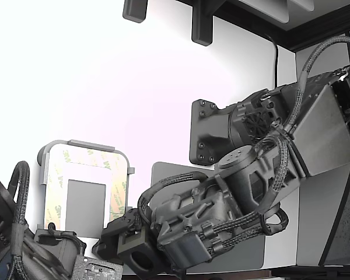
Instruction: Peel off protective film from adhesive tape.
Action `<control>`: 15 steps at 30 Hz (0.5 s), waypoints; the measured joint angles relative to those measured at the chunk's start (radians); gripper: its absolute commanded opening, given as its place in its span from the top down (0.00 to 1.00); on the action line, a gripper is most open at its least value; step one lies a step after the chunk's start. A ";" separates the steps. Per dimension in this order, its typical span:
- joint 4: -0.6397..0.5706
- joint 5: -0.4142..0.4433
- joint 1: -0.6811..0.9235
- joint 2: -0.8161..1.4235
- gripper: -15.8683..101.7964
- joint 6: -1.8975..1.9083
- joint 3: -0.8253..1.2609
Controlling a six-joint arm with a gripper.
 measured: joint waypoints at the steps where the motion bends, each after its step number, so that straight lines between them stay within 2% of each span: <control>1: 0.000 0.000 0.000 0.000 0.95 0.000 0.000; 15: 0.044 -0.002 0.000 0.000 0.95 0.011 -0.021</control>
